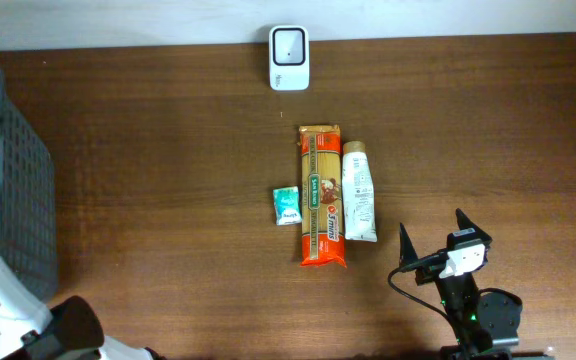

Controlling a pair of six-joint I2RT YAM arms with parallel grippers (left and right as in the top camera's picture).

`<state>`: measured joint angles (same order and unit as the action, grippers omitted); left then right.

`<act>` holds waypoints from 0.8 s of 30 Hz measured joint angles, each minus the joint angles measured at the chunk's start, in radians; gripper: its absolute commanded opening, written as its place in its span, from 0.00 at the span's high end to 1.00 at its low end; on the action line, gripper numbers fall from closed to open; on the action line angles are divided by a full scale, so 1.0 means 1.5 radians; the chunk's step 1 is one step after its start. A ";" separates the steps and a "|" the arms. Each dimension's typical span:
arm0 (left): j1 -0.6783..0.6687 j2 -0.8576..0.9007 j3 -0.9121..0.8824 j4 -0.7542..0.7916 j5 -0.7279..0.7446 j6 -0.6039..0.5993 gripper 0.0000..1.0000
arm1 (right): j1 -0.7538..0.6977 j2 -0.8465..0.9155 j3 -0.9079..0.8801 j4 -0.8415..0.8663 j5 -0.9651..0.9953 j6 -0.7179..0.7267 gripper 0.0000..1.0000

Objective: Scan the item barcode
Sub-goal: 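Grasp the yellow snack bag in the basket, left gripper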

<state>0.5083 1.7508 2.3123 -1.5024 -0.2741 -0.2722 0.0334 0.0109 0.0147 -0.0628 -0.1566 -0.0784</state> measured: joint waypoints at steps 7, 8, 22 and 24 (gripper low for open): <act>0.144 -0.003 -0.228 0.096 -0.002 -0.054 0.01 | 0.000 0.000 0.000 0.000 0.000 0.000 0.01; 0.170 -0.001 -0.278 0.119 -0.003 -0.059 0.01 | 0.000 0.000 0.000 0.000 0.000 -0.001 0.01; 0.291 0.005 -0.658 0.519 -0.002 -0.044 0.01 | 0.000 0.000 0.000 0.000 0.000 0.000 0.01; 0.291 0.006 -0.658 0.526 0.000 -0.038 0.01 | 0.000 0.000 0.000 0.000 0.000 -0.001 0.01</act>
<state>0.9451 1.7599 1.3251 -0.7132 -0.2741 -0.3286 0.0334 0.0109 0.0147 -0.0628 -0.1566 -0.0792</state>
